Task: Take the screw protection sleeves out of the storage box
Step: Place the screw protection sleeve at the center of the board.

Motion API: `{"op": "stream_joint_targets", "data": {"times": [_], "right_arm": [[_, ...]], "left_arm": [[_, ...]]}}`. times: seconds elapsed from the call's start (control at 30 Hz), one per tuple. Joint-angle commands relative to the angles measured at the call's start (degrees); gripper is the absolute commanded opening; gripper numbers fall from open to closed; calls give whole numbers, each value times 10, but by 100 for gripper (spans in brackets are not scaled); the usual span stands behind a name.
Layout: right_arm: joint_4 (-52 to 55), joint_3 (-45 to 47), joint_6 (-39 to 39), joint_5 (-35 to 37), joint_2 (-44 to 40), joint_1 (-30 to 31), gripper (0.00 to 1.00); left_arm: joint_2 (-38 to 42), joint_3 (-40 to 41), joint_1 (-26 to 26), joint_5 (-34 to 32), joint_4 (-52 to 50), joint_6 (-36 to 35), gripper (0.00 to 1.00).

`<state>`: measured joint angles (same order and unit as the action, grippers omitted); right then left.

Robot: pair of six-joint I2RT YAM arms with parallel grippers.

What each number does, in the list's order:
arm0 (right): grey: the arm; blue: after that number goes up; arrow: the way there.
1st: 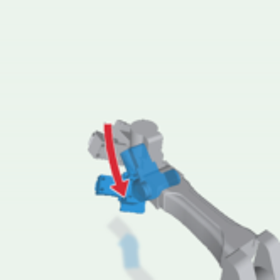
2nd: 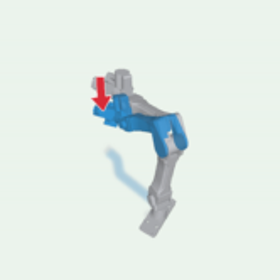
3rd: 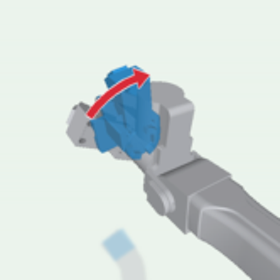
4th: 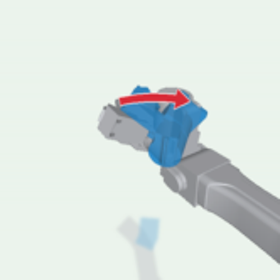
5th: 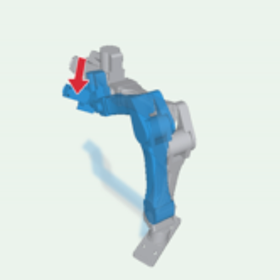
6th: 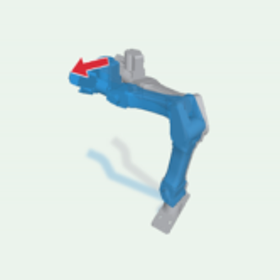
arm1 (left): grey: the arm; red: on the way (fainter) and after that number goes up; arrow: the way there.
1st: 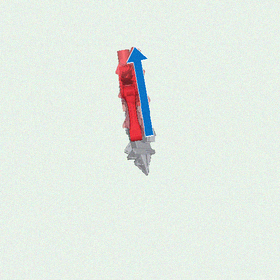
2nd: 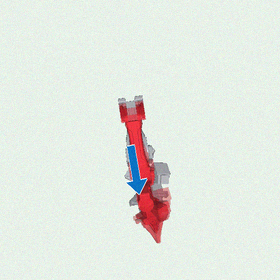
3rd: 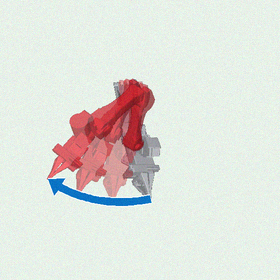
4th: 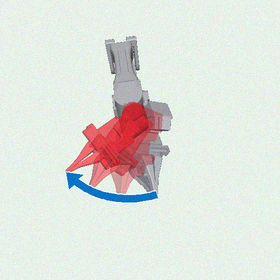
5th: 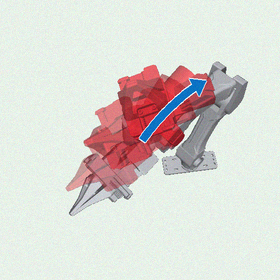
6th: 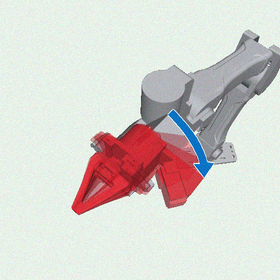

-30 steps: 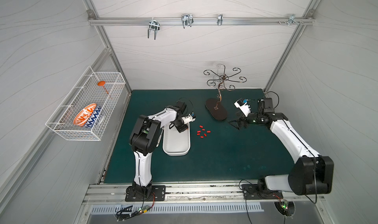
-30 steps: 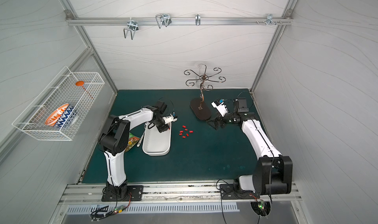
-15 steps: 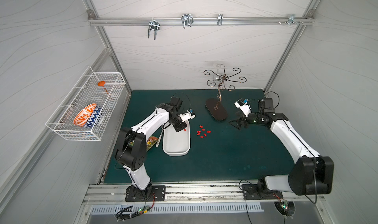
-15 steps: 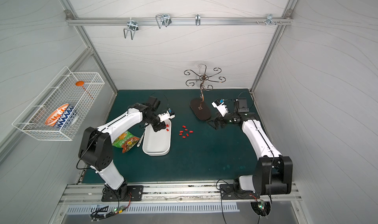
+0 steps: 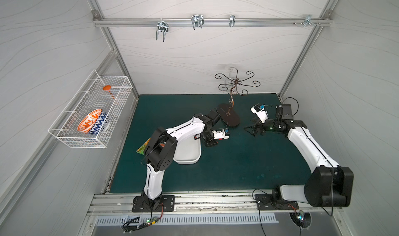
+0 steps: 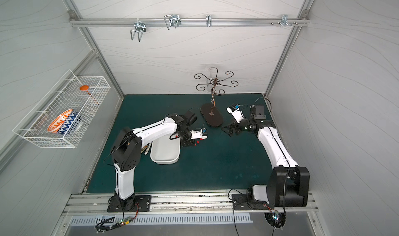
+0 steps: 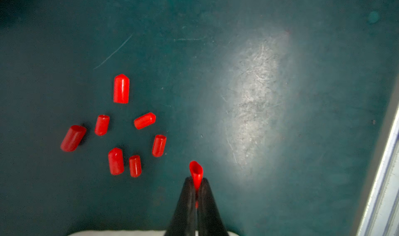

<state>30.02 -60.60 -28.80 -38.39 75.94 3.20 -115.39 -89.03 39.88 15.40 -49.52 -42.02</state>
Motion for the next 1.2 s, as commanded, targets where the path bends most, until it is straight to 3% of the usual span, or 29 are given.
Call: {"op": "stream_joint_targets", "data": {"times": [0.0, 0.37, 0.6, 0.8, 1.0, 1.17], "right_arm": [[-3, 7, 5, -5, -15, -5, 99], [-3, 7, 11, -9, -21, -10, 99], [-3, 8, 11, -13, -23, -19, 99], [-2, 8, 7, -11, -25, -19, 99], [-5, 3, 19, -17, -35, -14, 99], [20, -25, 0, -3, -24, 50, 99]], "left_arm": [[-23, -31, 11, -14, -5, -3, 10], [-71, -48, 33, -75, 52, 20, 19], [-60, -62, 33, -56, 40, 26, 30], [-17, -58, 29, -38, 9, 28, 32], [70, -24, -19, 39, -43, 26, 34], [153, 55, -90, 43, -42, 21, 35]]}}
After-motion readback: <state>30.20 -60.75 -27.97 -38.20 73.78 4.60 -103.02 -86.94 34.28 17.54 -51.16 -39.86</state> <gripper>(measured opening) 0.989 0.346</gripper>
